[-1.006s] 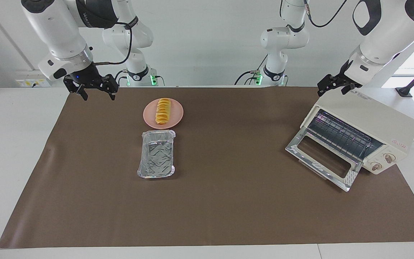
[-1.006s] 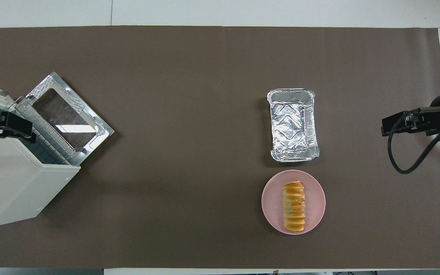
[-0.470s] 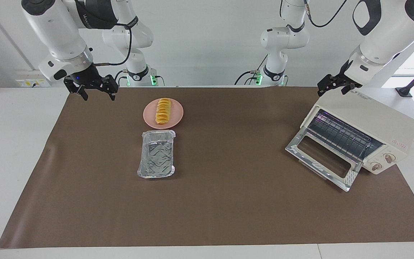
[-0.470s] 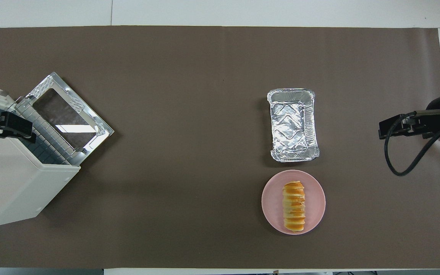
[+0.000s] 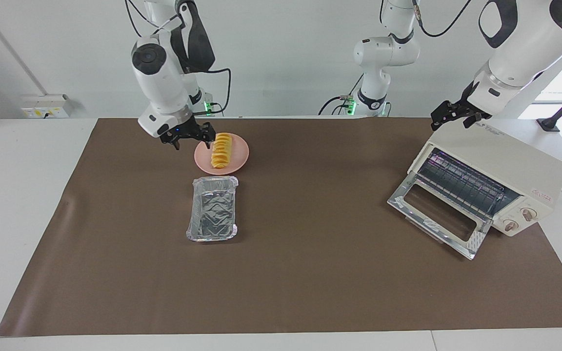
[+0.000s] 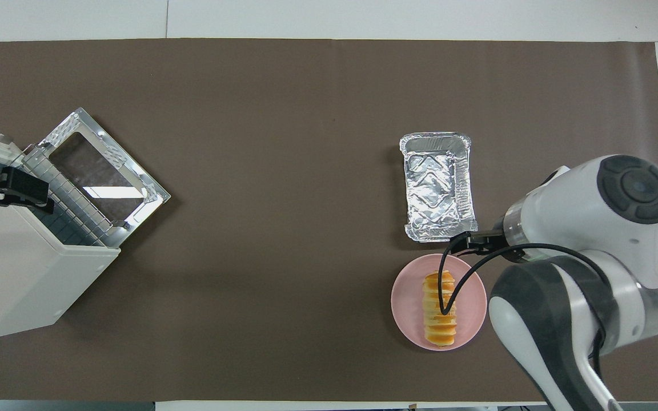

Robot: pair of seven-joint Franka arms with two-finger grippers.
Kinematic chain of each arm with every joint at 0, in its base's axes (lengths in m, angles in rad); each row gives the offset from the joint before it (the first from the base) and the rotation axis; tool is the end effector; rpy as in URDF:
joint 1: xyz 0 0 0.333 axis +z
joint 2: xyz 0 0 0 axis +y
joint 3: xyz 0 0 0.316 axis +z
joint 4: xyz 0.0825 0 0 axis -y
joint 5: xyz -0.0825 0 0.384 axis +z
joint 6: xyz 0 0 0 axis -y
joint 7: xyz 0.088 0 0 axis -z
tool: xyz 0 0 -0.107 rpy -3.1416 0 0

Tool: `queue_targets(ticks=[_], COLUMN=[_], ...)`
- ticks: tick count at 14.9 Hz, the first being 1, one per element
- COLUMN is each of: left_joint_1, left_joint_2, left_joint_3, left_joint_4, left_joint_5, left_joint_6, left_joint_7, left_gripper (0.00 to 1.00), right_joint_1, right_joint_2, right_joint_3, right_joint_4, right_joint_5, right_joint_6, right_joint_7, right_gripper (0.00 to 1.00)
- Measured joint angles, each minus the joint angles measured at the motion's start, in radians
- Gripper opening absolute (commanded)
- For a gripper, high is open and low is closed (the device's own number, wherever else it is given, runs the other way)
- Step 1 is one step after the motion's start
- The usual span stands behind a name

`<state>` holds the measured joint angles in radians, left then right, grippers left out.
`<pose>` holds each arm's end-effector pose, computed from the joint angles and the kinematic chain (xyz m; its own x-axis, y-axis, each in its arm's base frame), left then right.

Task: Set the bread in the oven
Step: 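Reach the right gripper down and grasp the bread roll on the pink plate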

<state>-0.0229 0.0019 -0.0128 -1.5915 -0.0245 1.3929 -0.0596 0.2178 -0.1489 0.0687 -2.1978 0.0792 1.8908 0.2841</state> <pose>0.5333 -0.0220 0.6003 0.9795 0.0203 -0.2002 0.0233 -0.9996 0.0126 0.4622 0.1430 0.4348 0.9852 -0.0285 -0.1689 -0.0312 -0.9994 -0.0133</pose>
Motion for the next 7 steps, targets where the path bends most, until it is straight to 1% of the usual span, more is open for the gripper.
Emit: queue_targets(ticks=[3, 4, 6, 7], left_joint_1=[0.0, 0.0, 0.0, 0.0], left_joint_2=[0.0, 0.0, 0.0, 0.0], left_joint_3=[0.0, 0.0, 0.0, 0.0], left_joint_4=[0.0, 0.0, 0.0, 0.0], left_joint_5=[0.0, 0.0, 0.0, 0.0], left_joint_6=[0.0, 0.0, 0.0, 0.0], left_joint_7=[0.0, 0.0, 0.0, 0.0], left_gripper=[1.0, 1.0, 1.0, 1.0], right_joint_1=[0.037, 0.036, 0.036, 0.036], right_joint_2=[-0.006, -0.009, -0.013, -0.013], right_joint_3=[0.001, 0.0, -0.005, -0.007], right_joint_4=[-0.099, -0.133, -0.202, -0.232], right_joint_5=[0.064, 0.082, 0.096, 0.097], right_joint_6=[0.034, 0.06, 0.126, 0.159], right_joint_7=[0.053, 0.055, 0.069, 0.082], right_gripper=[1.0, 1.0, 0.95, 0.95])
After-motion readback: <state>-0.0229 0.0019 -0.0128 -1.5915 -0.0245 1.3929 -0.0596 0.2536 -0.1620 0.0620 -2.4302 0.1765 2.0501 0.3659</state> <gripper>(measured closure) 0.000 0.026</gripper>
